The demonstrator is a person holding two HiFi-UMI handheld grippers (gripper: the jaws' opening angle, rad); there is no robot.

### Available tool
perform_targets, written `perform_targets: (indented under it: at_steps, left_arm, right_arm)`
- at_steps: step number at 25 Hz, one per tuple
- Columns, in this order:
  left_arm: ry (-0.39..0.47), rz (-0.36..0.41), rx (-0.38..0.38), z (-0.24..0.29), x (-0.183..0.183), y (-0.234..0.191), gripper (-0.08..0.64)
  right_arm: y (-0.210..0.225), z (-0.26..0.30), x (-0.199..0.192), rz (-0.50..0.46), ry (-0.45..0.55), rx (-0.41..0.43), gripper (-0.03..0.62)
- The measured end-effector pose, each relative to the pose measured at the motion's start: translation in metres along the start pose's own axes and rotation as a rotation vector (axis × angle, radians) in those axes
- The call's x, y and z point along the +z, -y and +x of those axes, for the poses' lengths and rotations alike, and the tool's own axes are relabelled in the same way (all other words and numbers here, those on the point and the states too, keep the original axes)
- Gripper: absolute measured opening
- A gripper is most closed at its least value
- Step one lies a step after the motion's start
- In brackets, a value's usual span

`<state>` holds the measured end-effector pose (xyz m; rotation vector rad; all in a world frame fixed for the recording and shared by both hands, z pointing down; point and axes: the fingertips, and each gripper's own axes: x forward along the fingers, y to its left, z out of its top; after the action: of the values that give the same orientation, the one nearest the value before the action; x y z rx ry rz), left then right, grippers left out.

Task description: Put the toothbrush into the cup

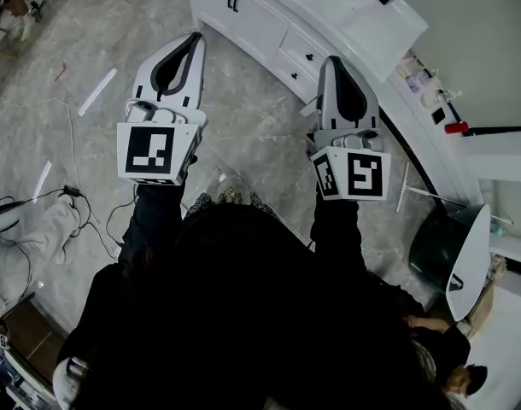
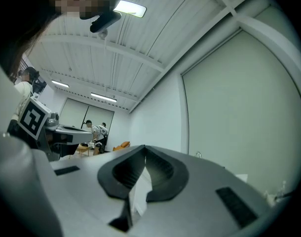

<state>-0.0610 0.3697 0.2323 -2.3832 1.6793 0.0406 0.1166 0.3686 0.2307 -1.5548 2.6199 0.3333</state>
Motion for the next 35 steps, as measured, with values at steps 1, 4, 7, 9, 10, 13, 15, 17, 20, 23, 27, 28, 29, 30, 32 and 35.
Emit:
perform_targets:
  at_steps: [1, 4, 7, 9, 10, 13, 15, 17, 20, 23, 27, 28, 29, 30, 32, 35]
  left_arm:
    - [0.000, 0.001, -0.002, 0.003, -0.002, -0.005, 0.008]
    - [0.000, 0.004, -0.008, 0.013, -0.006, -0.016, 0.008]
    - [-0.003, 0.002, -0.013, 0.021, -0.011, -0.023, 0.008]
    - [-0.007, -0.001, -0.018, 0.028, -0.014, -0.026, 0.008]
    - [-0.008, -0.004, -0.020, 0.031, -0.015, -0.028, 0.008]
    - [-0.012, -0.010, -0.020, 0.041, -0.018, -0.032, 0.008]
    - [-0.020, -0.012, -0.023, 0.050, -0.021, -0.034, 0.008]
    - [-0.031, -0.012, -0.024, 0.059, -0.028, -0.035, 0.008]
    - [-0.044, -0.013, -0.009, 0.074, -0.037, -0.041, 0.008]
    - [-0.047, -0.009, 0.000, 0.095, -0.040, -0.046, 0.008]
    - [-0.038, -0.004, 0.017, 0.129, -0.039, -0.057, 0.008]
    - [-0.038, -0.003, 0.020, 0.137, -0.039, -0.059, 0.008]
    - [-0.038, -0.002, 0.022, 0.144, -0.039, -0.060, 0.008]
    - [-0.039, -0.001, 0.023, 0.152, -0.038, -0.060, 0.008]
    - [-0.040, 0.002, 0.026, 0.167, -0.038, -0.061, 0.008]
    - [-0.042, 0.005, 0.032, 0.187, -0.040, -0.061, 0.008]
  right_arm:
    - [-0.001, 0.006, -0.002, -0.001, -0.002, -0.002, 0.005]
    - [-0.004, 0.021, -0.008, 0.006, -0.009, 0.002, 0.005]
    - [-0.004, 0.031, -0.014, 0.006, -0.022, 0.006, 0.005]
    - [-0.002, 0.039, -0.018, 0.007, -0.029, 0.003, 0.005]
    - [0.000, 0.043, -0.019, 0.008, -0.032, 0.000, 0.005]
    - [0.006, 0.054, -0.022, 0.011, -0.038, -0.002, 0.005]
    - [0.011, 0.062, -0.024, 0.012, -0.043, 0.005, 0.005]
    - [0.017, 0.070, -0.028, 0.013, -0.048, 0.010, 0.005]
    - [0.028, 0.088, -0.038, 0.017, -0.051, 0.019, 0.005]
    - [0.040, 0.110, -0.045, 0.026, -0.052, 0.028, 0.005]
    - [0.056, 0.142, -0.051, 0.026, -0.050, 0.050, 0.005]
    - [0.061, 0.148, -0.053, 0.027, -0.050, 0.054, 0.005]
    - [0.066, 0.155, -0.054, 0.027, -0.052, 0.057, 0.005]
    - [0.072, 0.161, -0.054, 0.029, -0.052, 0.059, 0.005]
    - [0.084, 0.172, -0.056, 0.031, -0.051, 0.062, 0.005]
    - [0.099, 0.188, -0.061, 0.034, -0.051, 0.071, 0.005]
